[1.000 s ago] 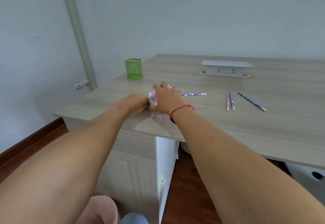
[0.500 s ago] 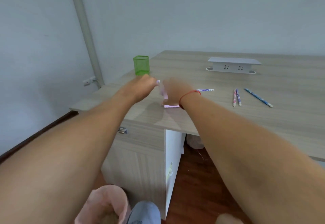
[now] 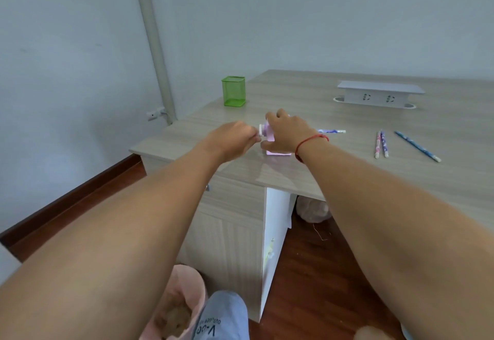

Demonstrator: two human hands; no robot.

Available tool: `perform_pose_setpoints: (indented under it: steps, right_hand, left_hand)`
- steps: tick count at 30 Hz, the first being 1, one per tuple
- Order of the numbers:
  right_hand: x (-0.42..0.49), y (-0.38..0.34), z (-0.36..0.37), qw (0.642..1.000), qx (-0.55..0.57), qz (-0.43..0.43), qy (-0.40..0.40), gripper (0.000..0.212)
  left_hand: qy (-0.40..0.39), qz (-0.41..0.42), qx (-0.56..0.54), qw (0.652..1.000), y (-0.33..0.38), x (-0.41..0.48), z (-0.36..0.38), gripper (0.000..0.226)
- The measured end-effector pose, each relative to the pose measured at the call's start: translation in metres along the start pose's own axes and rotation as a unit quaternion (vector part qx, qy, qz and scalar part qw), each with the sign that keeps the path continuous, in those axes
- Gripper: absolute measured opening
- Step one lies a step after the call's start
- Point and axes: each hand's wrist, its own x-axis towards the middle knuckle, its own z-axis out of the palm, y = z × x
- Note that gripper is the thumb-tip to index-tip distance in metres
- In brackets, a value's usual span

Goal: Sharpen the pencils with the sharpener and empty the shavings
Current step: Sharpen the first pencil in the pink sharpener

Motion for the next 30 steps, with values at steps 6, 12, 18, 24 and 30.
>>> perform_pose_setpoints:
  steps: [6,12,18,24,30]
  right_hand:
    - [0.000,-0.002,-0.002,1.000,0.000,0.009,-0.013,0.058]
    - [-0.001,0.001,-0.002,1.000,0.003,-0.005,-0.007,0.062]
    - [0.002,0.004,0.001,1.000,-0.019,-0.011,0.019,0.065]
    - [0.001,0.005,0.006,0.997,-0.041,-0.014,0.061,0.062]
    - [0.005,0.006,0.006,0.998,-0.035,0.025,0.055,0.056]
  left_hand:
    - [-0.047,-0.024,-0.020,0.998,0.003,-0.001,0.000,0.032]
    - [-0.121,-0.060,-0.032,0.990,0.010,0.007,0.025,0.031]
    - [-0.136,-0.043,-0.032,0.989,-0.008,0.027,0.029,0.030]
    - [-0.101,-0.022,0.069,0.992,-0.025,0.052,0.015,0.024]
    - [-0.028,0.025,0.146,0.989,-0.015,0.071,-0.020,0.033]
